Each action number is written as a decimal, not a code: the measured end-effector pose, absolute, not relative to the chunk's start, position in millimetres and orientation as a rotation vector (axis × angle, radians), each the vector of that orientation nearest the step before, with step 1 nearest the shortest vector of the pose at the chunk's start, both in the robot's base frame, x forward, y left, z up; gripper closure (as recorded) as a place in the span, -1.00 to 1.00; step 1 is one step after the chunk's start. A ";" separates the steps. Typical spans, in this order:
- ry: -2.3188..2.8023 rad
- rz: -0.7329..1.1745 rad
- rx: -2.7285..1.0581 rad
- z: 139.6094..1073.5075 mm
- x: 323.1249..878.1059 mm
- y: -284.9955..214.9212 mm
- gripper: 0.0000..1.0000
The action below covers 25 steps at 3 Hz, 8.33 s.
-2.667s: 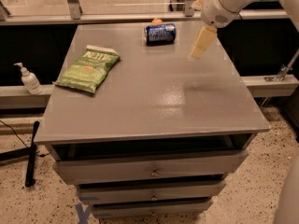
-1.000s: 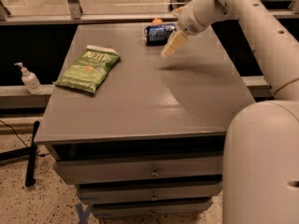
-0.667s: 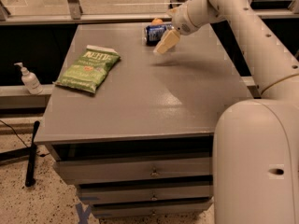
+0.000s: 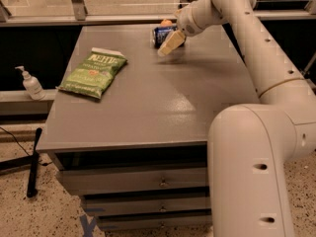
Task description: Place pepsi can upright
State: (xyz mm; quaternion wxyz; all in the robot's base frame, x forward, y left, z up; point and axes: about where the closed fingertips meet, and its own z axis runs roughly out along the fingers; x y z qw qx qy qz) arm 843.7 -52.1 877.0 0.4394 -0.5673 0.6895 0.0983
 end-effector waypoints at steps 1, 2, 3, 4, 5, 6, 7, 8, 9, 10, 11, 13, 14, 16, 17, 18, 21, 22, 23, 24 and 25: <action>1.732 0.227 -1.425 868.6 851.4 -53.0 -1.00; 1.744 0.220 -1.446 859.7 855.9 -52.4 -1.00; 1.747 0.229 -1.471 852.3 857.1 -48.4 -0.65; 1.756 0.240 -1.490 848.6 855.4 -47.9 -0.01; 1.756 0.239 -1.491 851.5 855.2 -48.1 0.45; 1.756 0.239 -1.491 856.2 854.8 -48.2 0.91; 1.756 0.238 -1.491 856.3 854.4 -48.2 1.00; 1.748 0.175 -1.591 888.9 827.0 -61.6 1.00; 1.723 0.150 -1.743 928.6 777.0 -73.0 1.00; 1.705 0.209 -1.854 938.9 736.8 -74.8 1.00; 1.736 0.365 -1.862 921.4 705.5 -73.6 1.00; 1.776 0.490 -1.805 888.3 611.0 -55.4 1.00; 1.804 0.530 -1.838 863.9 599.3 -50.2 1.00; 1.809 0.529 -1.856 859.9 596.4 -49.1 1.00; 1.815 0.526 -1.877 857.1 593.5 -50.1 0.65; 1.815 0.526 -1.877 859.1 593.5 -50.1 0.19; 1.823 0.451 -1.965 855.2 586.2 -48.6 -1.00; 1.825 0.407 -2.015 853.7 582.8 -46.7 -1.00; 1.858 0.340 -2.068 851.0 581.4 -40.3 -1.00; 1.928 0.273 -2.117 840.6 578.8 -27.6 -1.00; 1.996 0.183 -2.170 832.3 576.4 -14.0 -1.00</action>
Offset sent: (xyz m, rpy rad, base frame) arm 0.0350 -0.0120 -0.0127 -0.0749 0.0252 0.0011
